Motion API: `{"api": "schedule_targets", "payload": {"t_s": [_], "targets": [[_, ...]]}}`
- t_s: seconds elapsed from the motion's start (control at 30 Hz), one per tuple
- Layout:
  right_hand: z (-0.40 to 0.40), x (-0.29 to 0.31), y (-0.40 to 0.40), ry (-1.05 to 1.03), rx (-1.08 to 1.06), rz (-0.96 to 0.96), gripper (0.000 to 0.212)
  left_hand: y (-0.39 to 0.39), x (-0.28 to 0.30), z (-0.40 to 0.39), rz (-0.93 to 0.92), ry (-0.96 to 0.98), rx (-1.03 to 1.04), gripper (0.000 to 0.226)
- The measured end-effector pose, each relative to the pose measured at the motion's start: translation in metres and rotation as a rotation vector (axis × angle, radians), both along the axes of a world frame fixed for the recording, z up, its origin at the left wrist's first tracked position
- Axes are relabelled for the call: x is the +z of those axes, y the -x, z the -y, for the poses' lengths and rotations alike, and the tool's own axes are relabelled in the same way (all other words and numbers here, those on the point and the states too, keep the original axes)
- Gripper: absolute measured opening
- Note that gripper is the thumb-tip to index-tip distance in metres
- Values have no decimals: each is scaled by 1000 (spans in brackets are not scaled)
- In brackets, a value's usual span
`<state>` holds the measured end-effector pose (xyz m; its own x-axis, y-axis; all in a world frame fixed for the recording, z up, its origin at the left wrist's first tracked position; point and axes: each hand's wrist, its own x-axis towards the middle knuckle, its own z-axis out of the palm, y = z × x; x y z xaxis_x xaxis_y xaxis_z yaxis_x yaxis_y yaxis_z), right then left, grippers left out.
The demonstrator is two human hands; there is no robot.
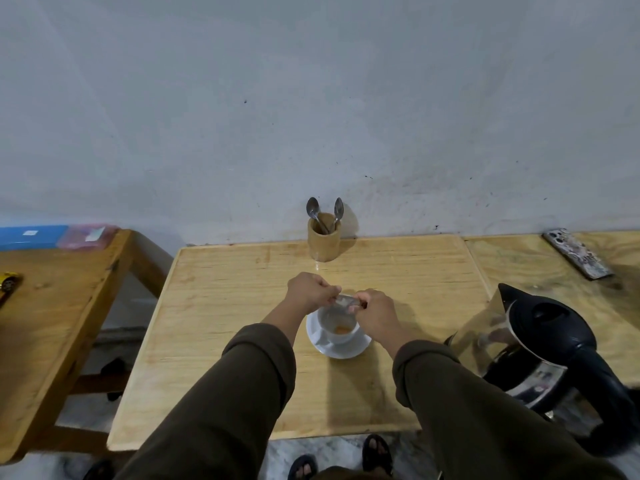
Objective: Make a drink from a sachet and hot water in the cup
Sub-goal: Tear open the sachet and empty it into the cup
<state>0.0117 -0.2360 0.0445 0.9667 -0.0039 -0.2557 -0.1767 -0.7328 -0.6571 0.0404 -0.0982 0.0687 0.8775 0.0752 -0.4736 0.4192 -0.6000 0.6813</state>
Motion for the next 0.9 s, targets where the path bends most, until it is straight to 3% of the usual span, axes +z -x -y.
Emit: {"api": "schedule_targets", "payload": {"t_s": [0.23, 0.33, 0.43, 0.5, 0.67, 0.8, 0.9], "targets": [[0, -4, -3, -9, -4, -15, 38, -1, 2, 0, -95, -25, 34, 33], [0, 0, -2, -67, -42, 8, 15, -2, -4, -5, -137, 21, 56, 27], [1, 5, -4, -128, -134, 71, 51, 1, -9, -13, -133, 247, 172, 19], [-1, 12, -6, -205, -201, 87, 62, 3, -15, -21, -101, 363, 251, 18], [-31, 26, -8, -464, -286, -42, 36, 7, -21, -40, 18, 475, 416, 19], [-69, 22, -10, -320, -160, -57, 25, 16, -26, -56, 87, 421, 459, 13], [-95, 10, -10, -162, -80, -78, 19, 28, -36, -68, 132, 225, 431, 8]]}}
